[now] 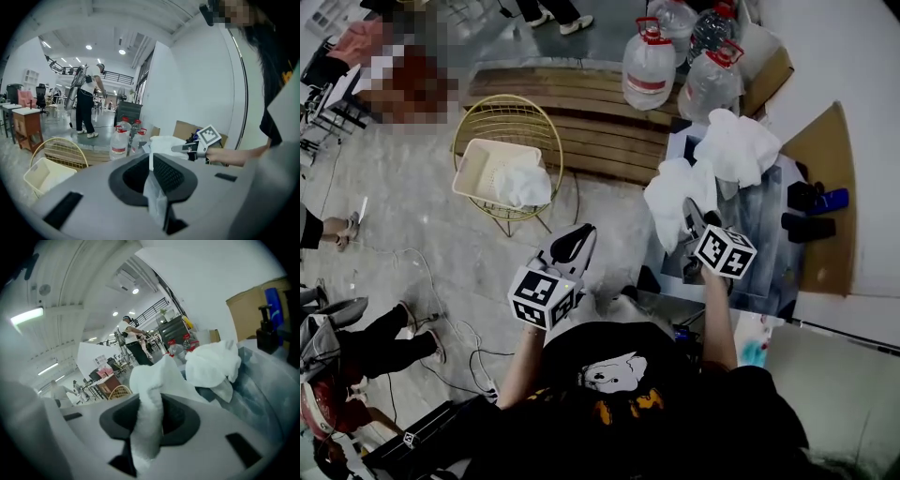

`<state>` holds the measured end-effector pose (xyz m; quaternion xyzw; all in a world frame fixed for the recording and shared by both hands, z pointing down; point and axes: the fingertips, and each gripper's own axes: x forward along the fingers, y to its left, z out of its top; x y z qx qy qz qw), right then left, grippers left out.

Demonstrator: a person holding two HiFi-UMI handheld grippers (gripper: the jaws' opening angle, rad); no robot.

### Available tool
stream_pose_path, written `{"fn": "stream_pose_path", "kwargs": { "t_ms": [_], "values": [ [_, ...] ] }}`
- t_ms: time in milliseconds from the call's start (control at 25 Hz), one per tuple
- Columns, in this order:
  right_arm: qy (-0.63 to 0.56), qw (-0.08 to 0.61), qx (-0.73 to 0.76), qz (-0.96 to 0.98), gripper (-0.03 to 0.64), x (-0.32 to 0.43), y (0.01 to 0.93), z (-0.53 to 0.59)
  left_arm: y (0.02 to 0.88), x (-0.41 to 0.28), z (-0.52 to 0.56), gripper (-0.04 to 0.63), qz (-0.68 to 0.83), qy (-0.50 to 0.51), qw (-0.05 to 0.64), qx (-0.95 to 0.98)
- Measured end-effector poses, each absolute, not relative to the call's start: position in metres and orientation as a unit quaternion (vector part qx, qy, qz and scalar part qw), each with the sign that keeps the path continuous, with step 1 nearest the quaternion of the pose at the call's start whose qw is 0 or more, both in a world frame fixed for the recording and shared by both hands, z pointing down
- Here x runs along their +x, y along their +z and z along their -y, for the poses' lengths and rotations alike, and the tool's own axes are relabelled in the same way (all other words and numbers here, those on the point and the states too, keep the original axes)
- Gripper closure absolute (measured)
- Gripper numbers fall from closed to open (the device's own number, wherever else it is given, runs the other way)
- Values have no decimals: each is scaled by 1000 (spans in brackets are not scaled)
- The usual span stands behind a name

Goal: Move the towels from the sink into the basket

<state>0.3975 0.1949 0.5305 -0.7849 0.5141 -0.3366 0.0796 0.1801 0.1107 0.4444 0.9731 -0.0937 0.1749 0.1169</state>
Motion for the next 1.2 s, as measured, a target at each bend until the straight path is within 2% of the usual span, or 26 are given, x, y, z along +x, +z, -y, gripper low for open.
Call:
{"fn": "stream_pose_path", "kwargs": {
  "t_ms": [440,800,1200],
  "values": [
    [-229,109,-767,-589,518,337,402,-125,441,152,-57,566,83,153,125,977],
    [-200,124,-762,-603,518,258,369,-11,436,92,53,566,43,150,64,986],
    [-213,111,-681,-691,518,145,358,155,444,-12,186,566,134,147,105,974]
  ]
}}
